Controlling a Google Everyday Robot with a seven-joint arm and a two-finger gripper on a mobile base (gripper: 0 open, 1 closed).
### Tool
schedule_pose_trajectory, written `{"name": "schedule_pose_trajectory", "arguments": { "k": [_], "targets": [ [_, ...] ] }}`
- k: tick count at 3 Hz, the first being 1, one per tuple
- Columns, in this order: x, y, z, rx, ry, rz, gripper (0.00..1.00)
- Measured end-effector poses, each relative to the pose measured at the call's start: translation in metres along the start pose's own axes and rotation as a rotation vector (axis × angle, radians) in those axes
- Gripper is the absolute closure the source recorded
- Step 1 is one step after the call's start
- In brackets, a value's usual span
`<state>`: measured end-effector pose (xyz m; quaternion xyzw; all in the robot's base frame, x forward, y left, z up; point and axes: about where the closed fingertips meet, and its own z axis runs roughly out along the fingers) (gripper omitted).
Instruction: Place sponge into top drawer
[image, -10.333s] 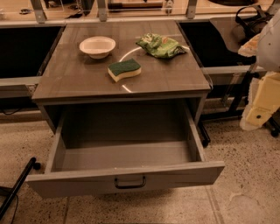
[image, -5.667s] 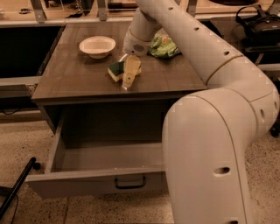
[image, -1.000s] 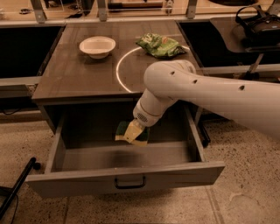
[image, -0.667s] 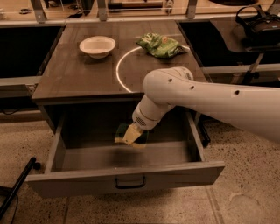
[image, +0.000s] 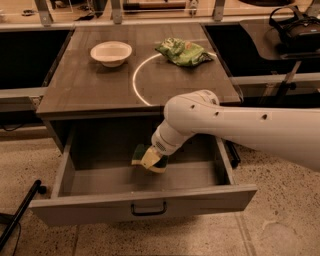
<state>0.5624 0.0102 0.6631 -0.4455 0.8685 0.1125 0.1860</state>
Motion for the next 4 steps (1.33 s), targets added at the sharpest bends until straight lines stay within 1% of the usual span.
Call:
{"name": "schedule_pose_trajectory", "arguments": {
  "k": [1,2,3,4],
  "targets": [
    [0.003,-0.003,0.009,0.015,-0.017,0.007,0.52],
    [0.005,-0.008,0.018,0.025,-0.028,0.006,0.27],
    [0.009,-0.015,0.017,0.034,-0.036,0.011,0.05],
    [0.023,-0.023,0.001,0.050,-0.054,0.029,0.00]
  ]
}}
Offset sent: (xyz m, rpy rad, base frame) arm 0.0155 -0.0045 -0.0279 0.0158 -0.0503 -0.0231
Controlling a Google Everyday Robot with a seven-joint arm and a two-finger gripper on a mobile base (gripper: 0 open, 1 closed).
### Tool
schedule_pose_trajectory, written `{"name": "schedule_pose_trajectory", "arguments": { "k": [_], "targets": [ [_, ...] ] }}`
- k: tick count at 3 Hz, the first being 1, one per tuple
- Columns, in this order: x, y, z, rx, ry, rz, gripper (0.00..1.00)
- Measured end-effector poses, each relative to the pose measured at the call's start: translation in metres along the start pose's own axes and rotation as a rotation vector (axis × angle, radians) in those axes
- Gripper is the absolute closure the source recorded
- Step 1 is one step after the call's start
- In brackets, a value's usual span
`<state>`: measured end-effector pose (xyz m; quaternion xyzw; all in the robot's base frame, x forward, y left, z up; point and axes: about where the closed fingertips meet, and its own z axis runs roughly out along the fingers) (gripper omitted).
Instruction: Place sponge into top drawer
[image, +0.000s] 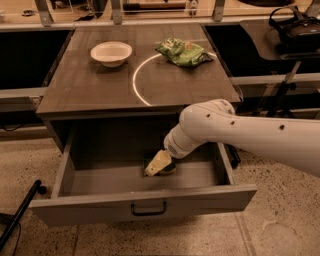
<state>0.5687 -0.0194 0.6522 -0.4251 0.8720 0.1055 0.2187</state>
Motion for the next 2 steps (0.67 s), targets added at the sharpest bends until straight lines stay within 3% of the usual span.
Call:
{"name": "schedule_pose_trajectory", "arguments": {
  "k": [2],
  "targets": [
    [0.039,-0.004,-0.071,-0.039,-0.067,0.056,0.00]
  ]
}}
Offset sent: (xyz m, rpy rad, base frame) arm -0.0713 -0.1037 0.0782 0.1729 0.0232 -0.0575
